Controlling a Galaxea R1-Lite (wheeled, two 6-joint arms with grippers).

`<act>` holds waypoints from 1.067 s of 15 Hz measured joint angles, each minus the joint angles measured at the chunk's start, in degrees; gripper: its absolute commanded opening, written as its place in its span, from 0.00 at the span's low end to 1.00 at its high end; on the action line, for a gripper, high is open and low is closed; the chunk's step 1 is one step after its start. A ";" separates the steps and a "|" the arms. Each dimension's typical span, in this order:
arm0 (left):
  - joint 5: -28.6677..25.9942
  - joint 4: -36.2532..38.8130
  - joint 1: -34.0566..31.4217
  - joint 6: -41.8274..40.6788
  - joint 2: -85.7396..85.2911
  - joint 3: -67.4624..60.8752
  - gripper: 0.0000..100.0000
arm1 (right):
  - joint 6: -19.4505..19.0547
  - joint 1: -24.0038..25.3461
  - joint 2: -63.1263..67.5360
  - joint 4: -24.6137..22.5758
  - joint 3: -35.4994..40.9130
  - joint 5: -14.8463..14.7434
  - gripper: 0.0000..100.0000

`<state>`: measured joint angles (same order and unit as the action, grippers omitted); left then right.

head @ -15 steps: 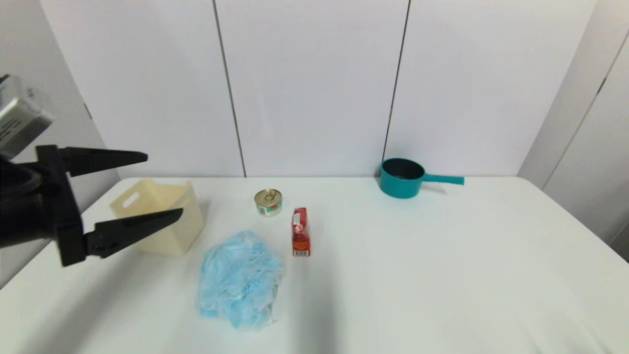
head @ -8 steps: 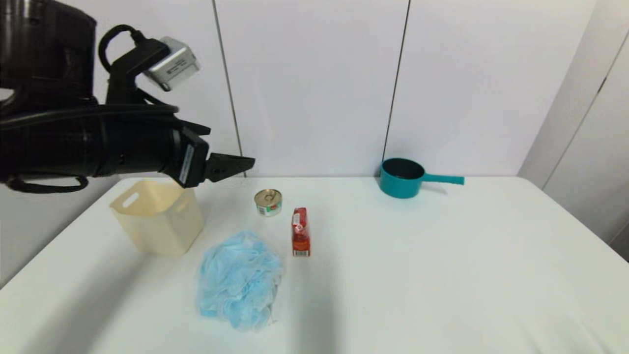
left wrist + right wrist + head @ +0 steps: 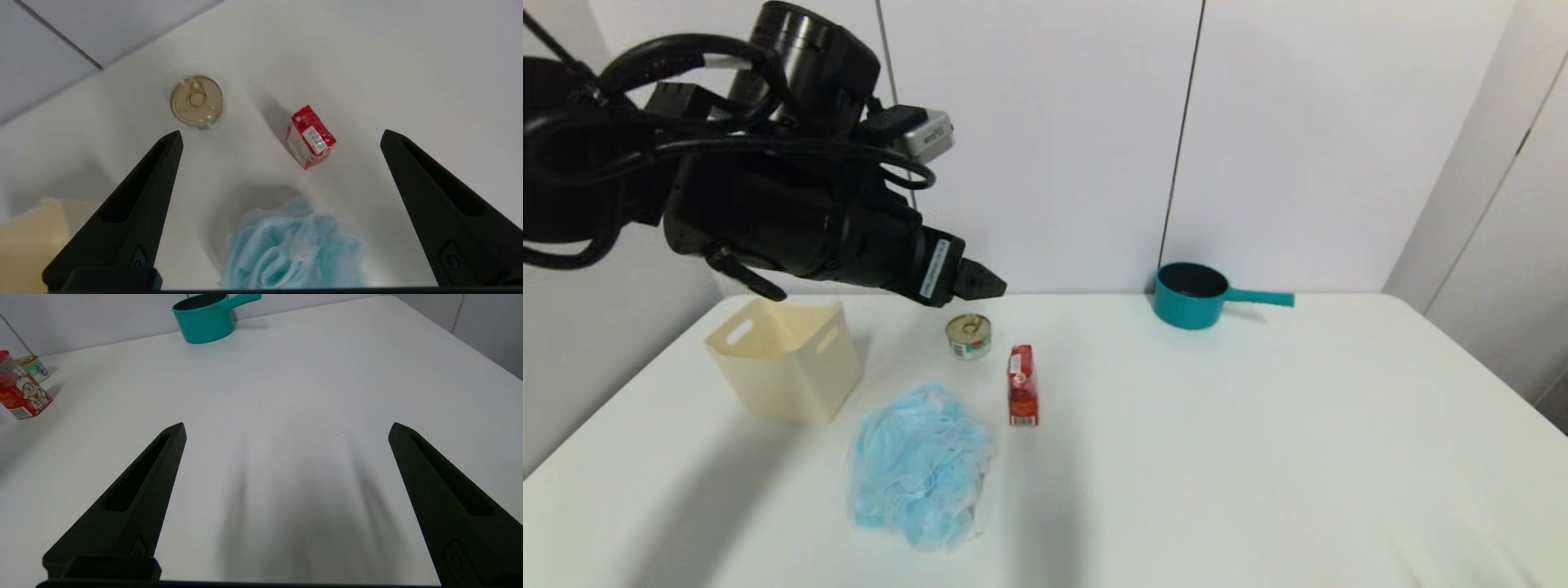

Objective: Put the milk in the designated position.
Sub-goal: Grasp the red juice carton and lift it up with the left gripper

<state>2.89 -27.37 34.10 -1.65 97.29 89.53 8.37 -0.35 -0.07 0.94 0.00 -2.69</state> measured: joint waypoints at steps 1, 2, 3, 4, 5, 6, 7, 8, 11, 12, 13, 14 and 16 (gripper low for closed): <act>1.40 -4.08 0.84 1.74 1.27 3.67 1.00 | 0.02 0.00 0.00 0.00 0.00 0.00 1.00; 2.62 -8.94 1.67 3.24 2.79 8.18 1.00 | 0.00 0.02 0.00 0.00 0.00 -0.02 1.00; 3.30 -13.59 2.30 4.12 4.46 12.53 1.00 | 0.02 0.02 0.00 0.02 0.00 -0.02 1.00; 3.83 -18.19 2.83 4.69 6.34 16.64 1.00 | 0.02 0.02 0.00 0.02 0.00 -0.02 1.00; 4.22 -22.66 3.36 5.11 8.50 20.04 1.00 | 0.02 0.02 0.00 0.02 0.00 0.00 1.00; 4.41 -25.77 3.83 5.34 10.37 21.75 1.00 | 0.02 0.02 0.00 0.02 0.00 0.00 1.00; 4.50 -27.21 4.32 5.52 12.06 22.69 1.00 | 0.00 0.00 0.00 0.02 0.00 0.00 1.00; 4.55 -27.51 4.79 5.67 13.53 23.20 1.00 | 0.02 0.02 0.00 0.02 0.00 0.00 1.00; 4.60 -27.65 5.58 7.18 17.37 23.63 1.00 | 0.02 0.00 0.00 0.02 0.00 -0.02 1.00; 4.68 -27.21 5.86 8.84 18.62 23.78 1.00 | 0.02 0.00 0.00 0.02 0.00 0.00 1.00; 4.74 -26.47 6.23 10.29 19.66 23.94 1.00 | 0.02 0.00 0.00 0.02 0.00 0.00 1.00; 4.77 -25.33 6.47 10.93 20.70 24.03 1.00 | 0.02 0.00 0.00 0.02 0.00 0.00 1.00; 4.99 -23.67 6.63 11.12 22.33 24.11 1.00 | 0.02 0.00 0.00 0.02 0.00 0.00 1.00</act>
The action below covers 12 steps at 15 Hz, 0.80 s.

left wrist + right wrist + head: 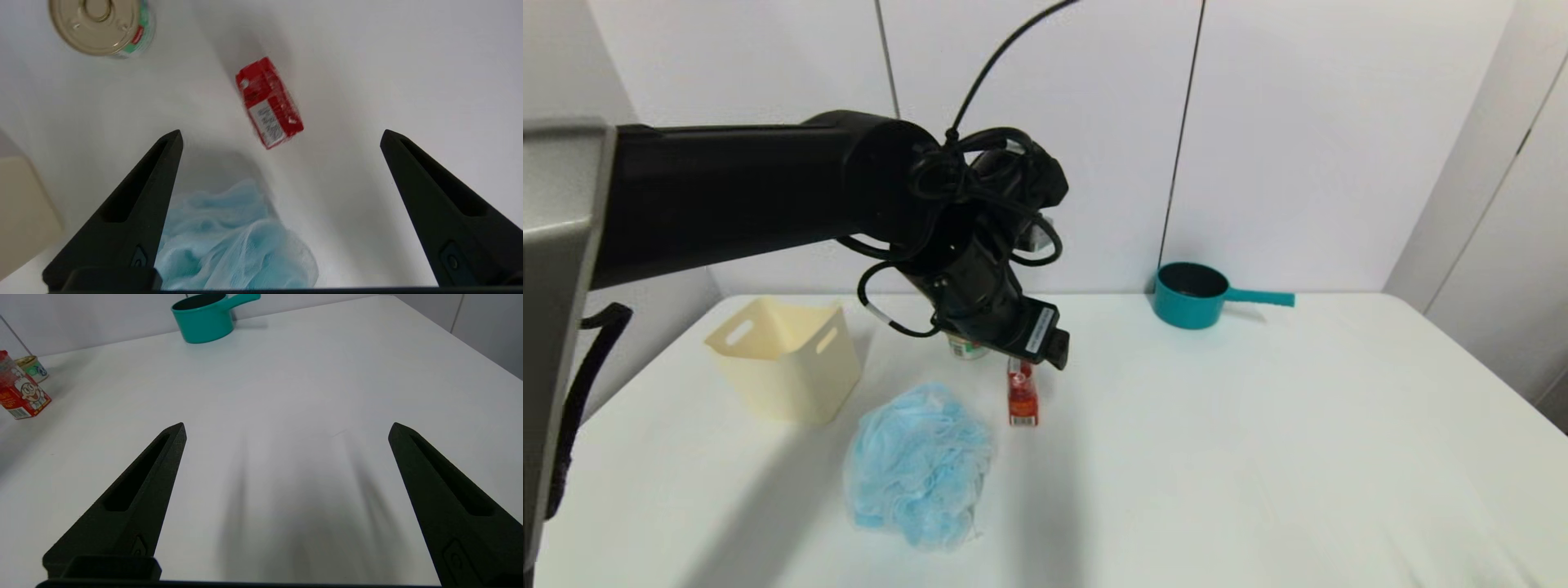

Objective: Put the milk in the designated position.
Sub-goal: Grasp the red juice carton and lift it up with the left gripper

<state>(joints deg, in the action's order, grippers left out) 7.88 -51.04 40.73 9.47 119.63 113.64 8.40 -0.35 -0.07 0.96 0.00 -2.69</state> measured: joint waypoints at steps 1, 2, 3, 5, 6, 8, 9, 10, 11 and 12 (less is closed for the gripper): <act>0.72 0.50 0.00 0.02 0.74 0.00 1.00 | 0.00 0.00 0.00 0.00 0.00 0.00 1.00; 1.72 1.12 0.00 0.09 1.43 0.00 1.00 | 0.00 0.00 0.00 -0.02 0.00 0.00 1.00; 2.38 1.79 0.00 0.22 2.06 0.00 1.00 | 0.00 0.00 0.00 0.00 0.00 -0.02 1.00; 2.60 2.17 0.00 0.30 3.13 0.02 1.00 | 0.00 0.00 0.00 -0.02 0.00 -0.02 1.00; 2.60 2.15 0.00 0.33 3.56 0.02 1.00 | 0.00 0.00 0.00 0.00 0.00 -0.02 1.00; 2.60 2.10 -0.11 0.44 4.29 0.02 1.00 | 0.00 0.00 0.00 0.00 0.00 -0.02 1.00; 2.60 2.12 -0.11 0.45 4.60 0.02 1.00 | 0.00 0.00 0.00 0.00 0.00 -0.02 1.00; 2.60 2.15 -0.16 0.45 4.83 0.02 1.00 | 0.00 0.00 0.00 0.00 0.00 -0.02 1.00; 2.57 2.15 -0.18 0.45 5.05 0.02 1.00 | 0.00 0.02 0.00 0.00 0.00 0.00 1.00; 2.56 2.26 -0.21 0.45 5.23 0.02 1.00 | -0.02 0.02 0.00 0.00 0.00 0.00 1.00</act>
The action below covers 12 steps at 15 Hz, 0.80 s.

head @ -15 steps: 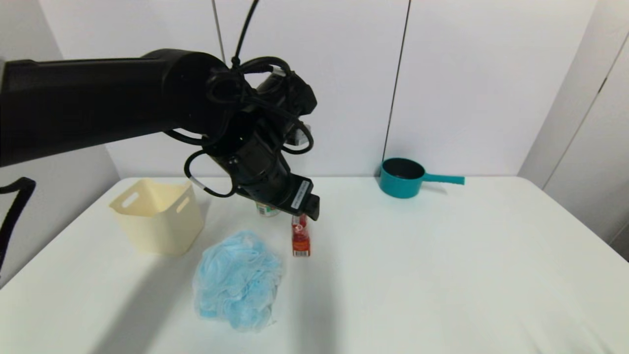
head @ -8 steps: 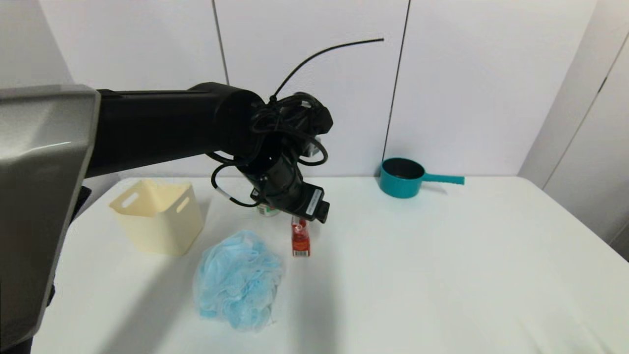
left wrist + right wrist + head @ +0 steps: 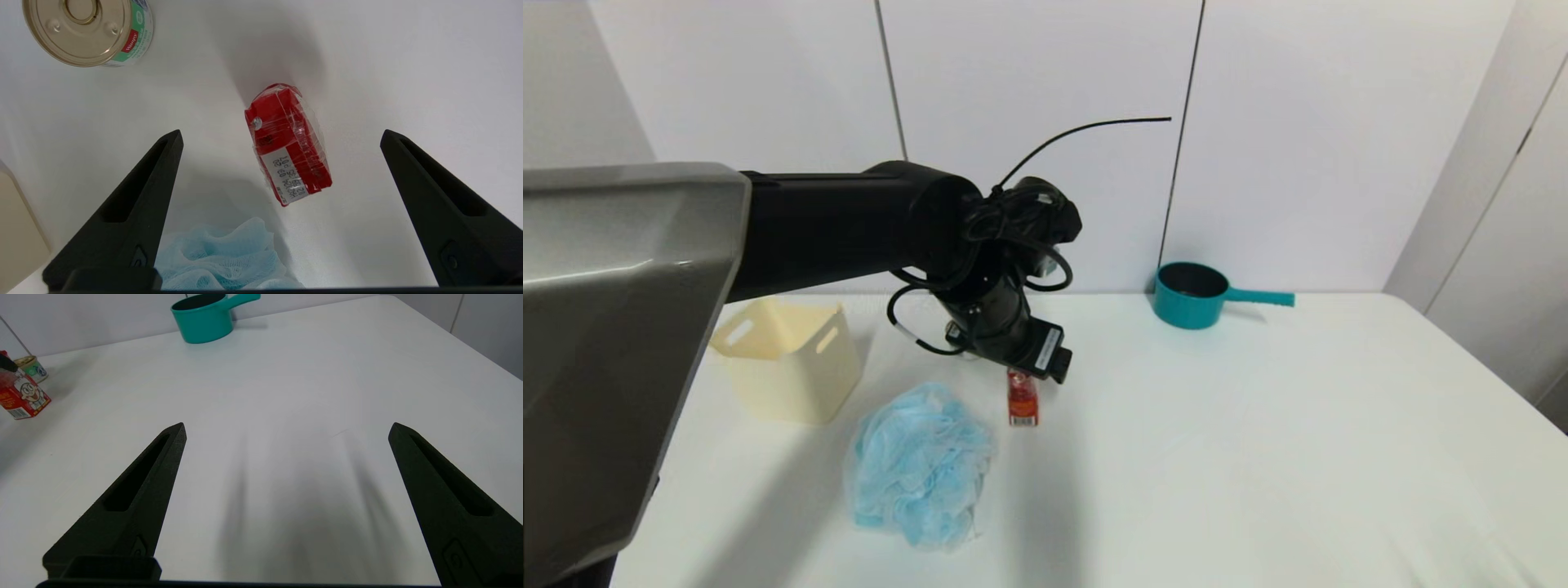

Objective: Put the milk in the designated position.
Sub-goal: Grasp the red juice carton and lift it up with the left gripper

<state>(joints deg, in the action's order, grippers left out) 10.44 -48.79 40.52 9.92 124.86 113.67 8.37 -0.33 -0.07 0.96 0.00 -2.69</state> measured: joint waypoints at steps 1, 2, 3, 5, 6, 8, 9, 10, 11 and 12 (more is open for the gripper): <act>0.00 0.00 -0.01 -0.04 0.15 0.00 1.00 | 0.05 0.00 0.00 0.00 0.00 -0.02 1.00; -0.02 0.09 -0.01 -0.04 0.30 0.00 0.00 | 0.02 0.00 0.00 -0.02 0.00 -0.02 1.00; -0.07 0.11 -0.01 0.00 0.44 0.00 0.00 | 0.02 0.00 0.00 -0.02 0.00 -0.02 1.00; -0.05 0.09 -0.06 -0.04 0.59 0.00 0.00 | 0.00 -0.02 0.00 0.00 0.00 -0.02 1.00; -0.05 0.09 -0.10 -0.06 0.63 0.00 0.00 | 0.00 -0.02 0.00 0.00 0.00 0.00 1.00; -0.07 0.09 -0.26 -0.09 0.67 0.00 0.00 | 0.02 0.00 0.00 0.00 0.00 -0.02 1.00; -0.05 0.11 -0.34 -0.11 0.67 -0.02 0.00 | 0.02 -0.02 0.00 0.00 0.00 0.00 1.00; -0.11 0.13 -0.39 -0.12 0.69 -0.02 0.00 | 0.02 -0.02 0.00 0.00 0.00 0.00 1.00; -0.21 0.17 -0.41 -0.23 0.69 -0.02 0.00 | 0.02 -0.02 0.00 0.00 0.00 0.00 1.00; -0.21 0.15 -0.43 -0.26 0.69 -0.02 0.00 | 0.00 -0.02 0.00 0.00 0.00 -0.02 1.00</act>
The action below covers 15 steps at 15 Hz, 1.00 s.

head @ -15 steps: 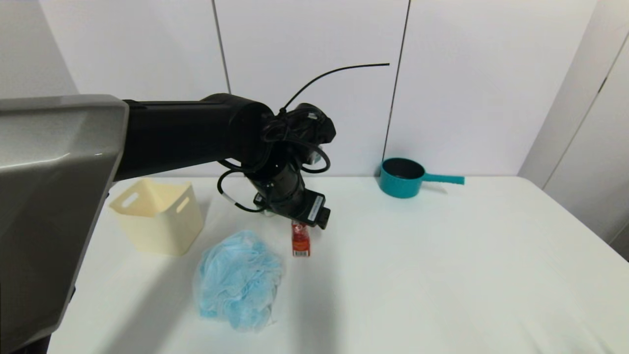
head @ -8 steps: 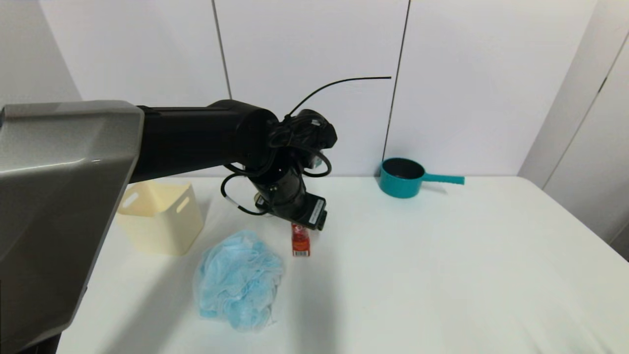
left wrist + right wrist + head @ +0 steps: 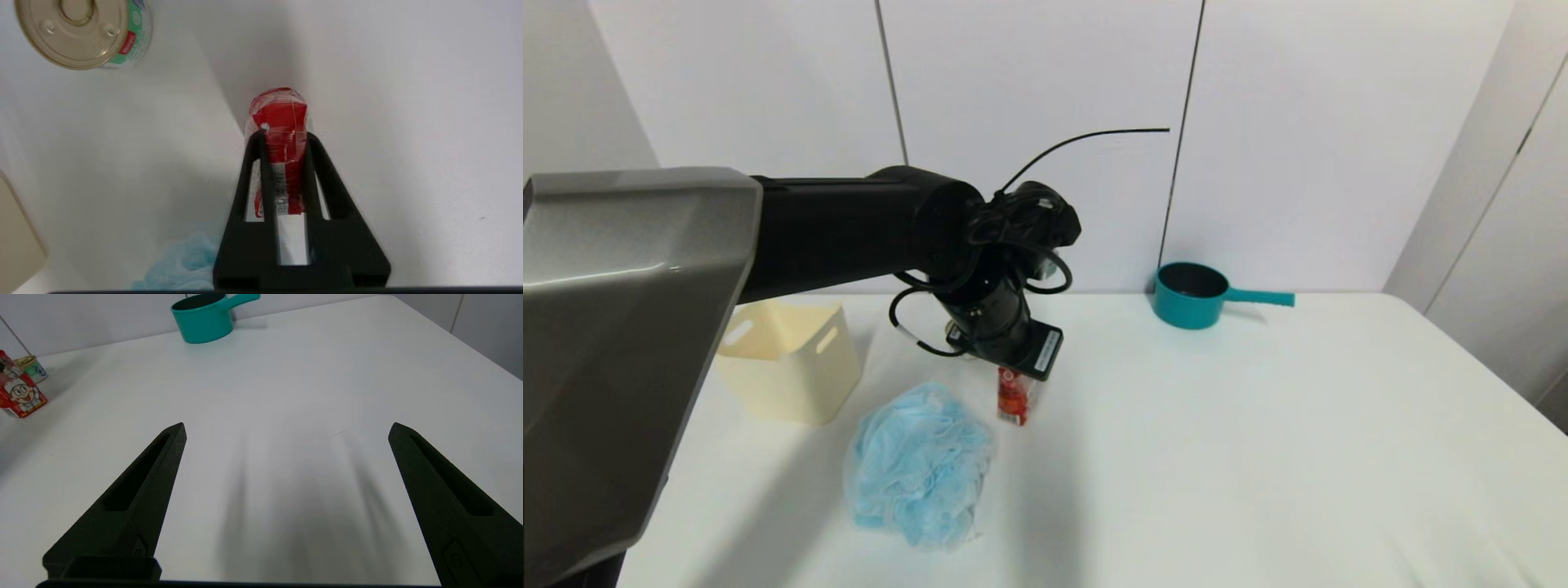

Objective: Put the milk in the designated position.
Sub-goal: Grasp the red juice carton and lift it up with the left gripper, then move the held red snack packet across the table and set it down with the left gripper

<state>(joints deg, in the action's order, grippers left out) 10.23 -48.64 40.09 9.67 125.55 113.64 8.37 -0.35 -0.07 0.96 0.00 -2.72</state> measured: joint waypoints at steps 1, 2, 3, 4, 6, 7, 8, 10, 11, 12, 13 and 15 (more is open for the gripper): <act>-0.04 -0.04 -0.02 -0.09 0.00 0.00 0.00 | 0.02 0.00 0.00 0.00 0.00 0.00 1.00; -0.20 -0.04 -0.02 -0.09 -0.02 -0.02 0.00 | 0.02 0.00 0.00 0.00 0.00 0.00 1.00; -0.26 -0.04 -0.02 -0.09 -0.02 -0.07 0.00 | 0.02 0.00 0.00 0.00 0.00 0.00 1.00; -0.28 -0.04 -0.02 -0.09 -0.05 -0.07 0.00 | 0.02 0.00 0.00 0.00 0.00 0.02 1.00; -0.12 0.02 0.04 -0.07 -0.05 -0.09 0.00 | 0.02 0.00 0.00 0.00 0.00 0.00 1.00; -0.04 0.41 0.11 -0.05 -0.16 -0.13 0.00 | 0.00 0.00 0.00 0.00 0.00 0.00 1.00; -0.06 2.08 0.22 0.00 -0.46 -0.17 0.00 | 0.00 0.00 0.00 0.00 0.00 0.02 1.00; -0.01 4.82 0.30 0.09 -1.66 -0.13 0.00 | 0.02 0.00 0.00 0.00 0.00 0.02 1.00; 0.10 5.12 0.33 0.13 -2.69 -0.11 0.00 | 0.00 0.00 0.00 0.00 0.00 0.00 1.00; 0.21 5.23 0.33 0.06 -3.91 -0.11 0.00 | 0.02 0.00 0.00 0.00 0.00 0.00 1.00; 0.38 5.36 0.30 0.02 -5.32 -0.13 0.00 | 0.02 0.00 0.00 0.00 0.00 0.00 1.00; 1.58 6.22 -0.83 -0.39 -8.16 -0.39 0.00 | 0.02 0.00 0.00 0.00 0.00 0.00 1.00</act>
<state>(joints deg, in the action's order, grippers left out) 11.81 -42.42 39.27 9.28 117.40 113.25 8.40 -0.35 -0.07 0.96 0.00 -2.72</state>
